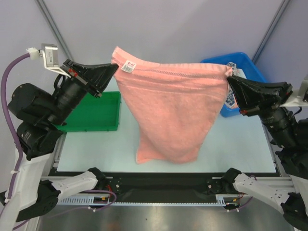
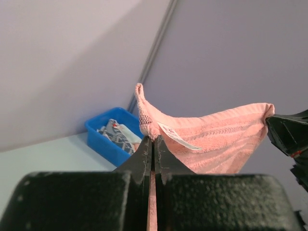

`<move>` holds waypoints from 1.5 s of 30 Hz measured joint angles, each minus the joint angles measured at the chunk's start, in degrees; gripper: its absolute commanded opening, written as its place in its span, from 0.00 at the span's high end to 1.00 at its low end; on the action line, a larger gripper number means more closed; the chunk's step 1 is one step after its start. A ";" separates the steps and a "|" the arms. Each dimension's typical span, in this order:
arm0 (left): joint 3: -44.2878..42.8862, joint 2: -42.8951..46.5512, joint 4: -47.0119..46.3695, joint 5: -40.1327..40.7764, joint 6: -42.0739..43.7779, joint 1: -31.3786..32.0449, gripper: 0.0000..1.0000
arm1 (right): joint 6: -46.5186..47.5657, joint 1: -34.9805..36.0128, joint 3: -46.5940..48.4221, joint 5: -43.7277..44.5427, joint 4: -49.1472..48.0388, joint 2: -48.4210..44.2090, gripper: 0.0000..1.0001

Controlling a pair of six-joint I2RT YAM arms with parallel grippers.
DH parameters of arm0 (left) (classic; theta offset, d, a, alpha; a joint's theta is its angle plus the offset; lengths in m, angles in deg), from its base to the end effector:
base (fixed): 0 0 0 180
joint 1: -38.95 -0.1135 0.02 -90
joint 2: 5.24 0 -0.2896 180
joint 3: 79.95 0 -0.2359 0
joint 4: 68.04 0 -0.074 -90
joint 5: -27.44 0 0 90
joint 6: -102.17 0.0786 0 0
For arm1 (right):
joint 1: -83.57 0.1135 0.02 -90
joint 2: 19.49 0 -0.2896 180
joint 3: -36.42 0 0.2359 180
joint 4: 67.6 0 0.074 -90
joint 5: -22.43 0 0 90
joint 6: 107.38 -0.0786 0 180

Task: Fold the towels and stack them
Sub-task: Flatten out the crumpled towel

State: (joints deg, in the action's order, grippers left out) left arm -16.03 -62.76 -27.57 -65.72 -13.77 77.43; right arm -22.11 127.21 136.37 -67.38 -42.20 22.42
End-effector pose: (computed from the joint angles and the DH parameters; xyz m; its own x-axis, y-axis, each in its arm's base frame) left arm 0.1010 -0.0858 0.6064 -0.0711 -0.5014 -0.8623 0.7019 0.5891 -0.4004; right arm 0.0420 0.0397 0.5894 0.3323 0.4308 -0.8391 -0.7179 0.6924 0.0712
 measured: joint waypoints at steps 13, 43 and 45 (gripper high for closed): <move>-9.27 -19.08 -1.31 18.64 9.57 -3.63 1.00 | 11.63 -14.08 7.50 2.51 -8.96 26.69 1.00; 8.44 3.80 -15.63 5.42 10.84 1.90 1.00 | 1.70 -23.71 4.94 -23.15 -7.32 4.66 1.00; 8.09 3.87 -14.16 5.11 9.73 1.97 1.00 | 0.52 -23.76 5.55 -23.71 -5.27 4.68 1.00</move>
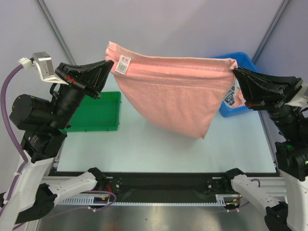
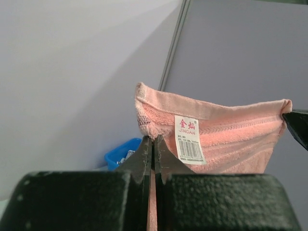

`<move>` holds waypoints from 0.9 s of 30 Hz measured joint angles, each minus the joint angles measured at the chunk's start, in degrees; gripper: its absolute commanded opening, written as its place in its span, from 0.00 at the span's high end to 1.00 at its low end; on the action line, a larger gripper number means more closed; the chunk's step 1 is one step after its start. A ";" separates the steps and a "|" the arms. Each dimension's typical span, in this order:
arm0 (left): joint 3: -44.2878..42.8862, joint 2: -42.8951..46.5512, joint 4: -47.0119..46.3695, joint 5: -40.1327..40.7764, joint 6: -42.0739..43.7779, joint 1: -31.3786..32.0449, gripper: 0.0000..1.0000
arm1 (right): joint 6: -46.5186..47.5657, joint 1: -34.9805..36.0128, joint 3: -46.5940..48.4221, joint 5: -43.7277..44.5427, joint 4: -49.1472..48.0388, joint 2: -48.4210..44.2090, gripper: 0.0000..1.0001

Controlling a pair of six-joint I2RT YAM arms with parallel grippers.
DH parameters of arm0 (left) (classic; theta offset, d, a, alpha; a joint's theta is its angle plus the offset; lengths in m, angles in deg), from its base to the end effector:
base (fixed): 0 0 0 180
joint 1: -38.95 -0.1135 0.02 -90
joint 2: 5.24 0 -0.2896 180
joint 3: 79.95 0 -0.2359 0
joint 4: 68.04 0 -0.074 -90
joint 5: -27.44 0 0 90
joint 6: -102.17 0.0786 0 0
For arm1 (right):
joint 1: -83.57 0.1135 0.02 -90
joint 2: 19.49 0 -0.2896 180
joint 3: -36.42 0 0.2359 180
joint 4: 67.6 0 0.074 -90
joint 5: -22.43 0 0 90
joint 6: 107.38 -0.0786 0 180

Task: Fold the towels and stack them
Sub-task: Flatten out the crumpled towel

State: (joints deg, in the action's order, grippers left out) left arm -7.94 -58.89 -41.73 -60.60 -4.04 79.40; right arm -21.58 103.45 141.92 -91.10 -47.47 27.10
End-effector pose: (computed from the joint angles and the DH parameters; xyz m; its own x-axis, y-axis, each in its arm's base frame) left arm 0.0935 -0.0762 0.6101 0.1688 -0.5105 -0.8431 0.7004 0.6640 -0.2618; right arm 0.0426 0.0488 0.6174 0.5432 0.2678 -0.7958 -0.6460 0.7388 -0.1923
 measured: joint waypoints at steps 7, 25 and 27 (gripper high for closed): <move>-6.38 -2.99 4.79 -1.36 -2.80 0.00 1.00 | -3.96 -1.16 6.03 -0.48 2.95 1.84 1.00; -14.84 -37.42 12.33 13.38 1.60 -15.76 1.00 | 2.80 -8.09 -3.10 4.90 -13.75 37.46 1.00; -14.93 -43.10 10.23 11.23 1.68 -18.32 1.00 | 3.37 -8.83 -2.95 4.04 -16.24 44.44 1.00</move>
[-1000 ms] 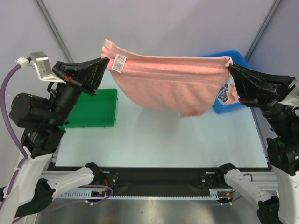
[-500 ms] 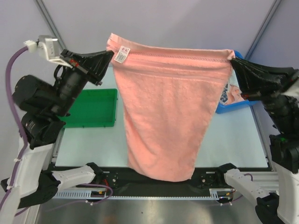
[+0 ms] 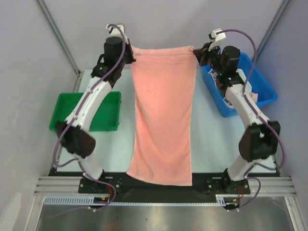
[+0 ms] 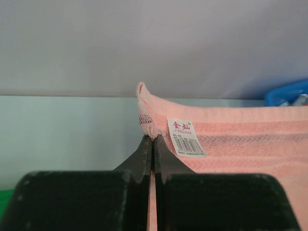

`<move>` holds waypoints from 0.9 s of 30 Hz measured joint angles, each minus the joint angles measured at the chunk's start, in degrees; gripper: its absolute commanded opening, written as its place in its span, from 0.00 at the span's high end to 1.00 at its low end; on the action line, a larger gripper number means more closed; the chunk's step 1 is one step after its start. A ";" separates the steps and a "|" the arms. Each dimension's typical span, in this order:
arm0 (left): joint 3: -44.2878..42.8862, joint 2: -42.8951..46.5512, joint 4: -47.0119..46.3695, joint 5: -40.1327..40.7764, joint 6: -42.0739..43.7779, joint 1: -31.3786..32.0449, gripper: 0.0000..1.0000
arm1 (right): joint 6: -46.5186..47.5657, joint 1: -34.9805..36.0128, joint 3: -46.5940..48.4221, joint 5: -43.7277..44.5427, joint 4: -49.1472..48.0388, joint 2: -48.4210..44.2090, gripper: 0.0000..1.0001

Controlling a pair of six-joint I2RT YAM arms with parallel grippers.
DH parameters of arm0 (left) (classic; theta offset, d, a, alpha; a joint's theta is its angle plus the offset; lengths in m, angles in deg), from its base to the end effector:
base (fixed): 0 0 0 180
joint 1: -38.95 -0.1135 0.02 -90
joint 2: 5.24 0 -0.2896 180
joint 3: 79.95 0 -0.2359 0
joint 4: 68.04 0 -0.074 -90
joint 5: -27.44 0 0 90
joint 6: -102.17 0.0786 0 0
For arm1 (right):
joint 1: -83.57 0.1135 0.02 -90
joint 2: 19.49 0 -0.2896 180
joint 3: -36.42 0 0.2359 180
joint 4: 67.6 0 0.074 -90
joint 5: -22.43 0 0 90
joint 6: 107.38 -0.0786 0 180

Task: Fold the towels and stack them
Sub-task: Flatten out the crumpled towel, then fold the towel

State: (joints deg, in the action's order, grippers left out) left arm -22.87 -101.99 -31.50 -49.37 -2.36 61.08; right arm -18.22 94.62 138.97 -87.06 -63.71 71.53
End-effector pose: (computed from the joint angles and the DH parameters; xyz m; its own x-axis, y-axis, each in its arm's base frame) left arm 0.3901 -0.1393 0.4780 -0.2013 -0.1818 -0.9625 0.1119 0.9719 -0.2070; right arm 0.3906 0.1030 0.4699 0.1231 0.0381 -0.9917 -0.5071 0.8614 -0.0298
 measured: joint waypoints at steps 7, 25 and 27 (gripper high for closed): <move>-12.96 -21.59 -6.78 -8.09 0.00 -4.92 1.00 | 0.96 -2.36 14.21 -6.40 -5.95 24.72 1.00; -0.96 -28.35 -22.12 -17.84 0.04 -8.94 1.00 | -2.19 -4.28 3.80 -14.99 -20.41 30.36 1.00; 4.59 -26.27 -22.58 -18.25 0.07 -8.94 1.00 | -2.82 -4.13 -0.37 -14.97 -19.30 28.44 1.00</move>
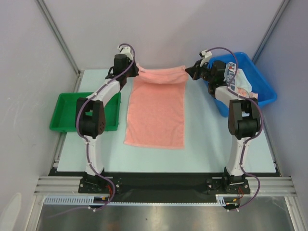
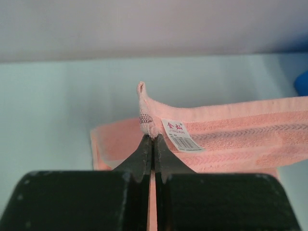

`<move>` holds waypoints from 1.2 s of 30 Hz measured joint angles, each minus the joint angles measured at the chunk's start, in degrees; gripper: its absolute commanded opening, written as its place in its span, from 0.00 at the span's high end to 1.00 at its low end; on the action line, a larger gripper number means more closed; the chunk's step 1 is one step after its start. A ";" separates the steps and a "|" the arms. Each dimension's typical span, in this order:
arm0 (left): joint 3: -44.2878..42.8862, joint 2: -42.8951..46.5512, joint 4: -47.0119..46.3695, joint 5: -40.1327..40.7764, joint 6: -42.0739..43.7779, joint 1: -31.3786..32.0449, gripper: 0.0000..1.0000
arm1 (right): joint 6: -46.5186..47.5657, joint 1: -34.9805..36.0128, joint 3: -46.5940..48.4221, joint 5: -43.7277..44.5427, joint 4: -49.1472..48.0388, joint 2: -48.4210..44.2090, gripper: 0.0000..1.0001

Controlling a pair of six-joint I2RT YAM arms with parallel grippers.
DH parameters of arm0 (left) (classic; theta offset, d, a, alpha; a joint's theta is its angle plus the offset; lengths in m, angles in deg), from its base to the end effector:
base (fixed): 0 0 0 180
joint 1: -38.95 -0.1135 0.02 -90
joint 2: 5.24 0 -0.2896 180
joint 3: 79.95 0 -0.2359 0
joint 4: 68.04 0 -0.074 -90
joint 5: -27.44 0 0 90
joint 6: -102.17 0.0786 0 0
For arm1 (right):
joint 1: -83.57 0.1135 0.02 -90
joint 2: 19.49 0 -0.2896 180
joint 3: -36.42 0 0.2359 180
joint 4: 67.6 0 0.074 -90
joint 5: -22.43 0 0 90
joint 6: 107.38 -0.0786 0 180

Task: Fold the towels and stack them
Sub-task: Fold the towel

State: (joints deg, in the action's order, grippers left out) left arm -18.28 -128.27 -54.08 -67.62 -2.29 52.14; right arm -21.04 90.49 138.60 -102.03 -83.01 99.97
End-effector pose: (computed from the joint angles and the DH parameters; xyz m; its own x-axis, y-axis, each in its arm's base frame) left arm 0.5410 -0.1339 0.2882 -0.3787 -0.1667 -0.9104 0.2211 0.9389 -0.2639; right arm 0.5172 0.1076 0.2911 -0.0745 0.0440 -0.9963 -0.6573 0.7491 0.0822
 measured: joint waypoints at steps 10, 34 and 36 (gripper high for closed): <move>26.99 22.60 -1.55 -1.55 -0.17 0.02 1.00 | -2.25 2.99 -19.43 2.36 6.67 -18.58 1.00; 54.86 44.44 9.16 8.17 -4.15 11.47 0.86 | -5.53 16.50 -49.70 13.94 23.39 -45.33 0.84; 55.89 44.52 11.39 10.36 -5.75 12.11 0.71 | -6.60 17.70 -51.49 15.98 25.46 -46.49 0.81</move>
State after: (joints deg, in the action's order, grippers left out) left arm 37.61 -83.74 -42.69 -57.26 -8.04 64.25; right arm -27.64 108.20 87.10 -86.05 -57.55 53.48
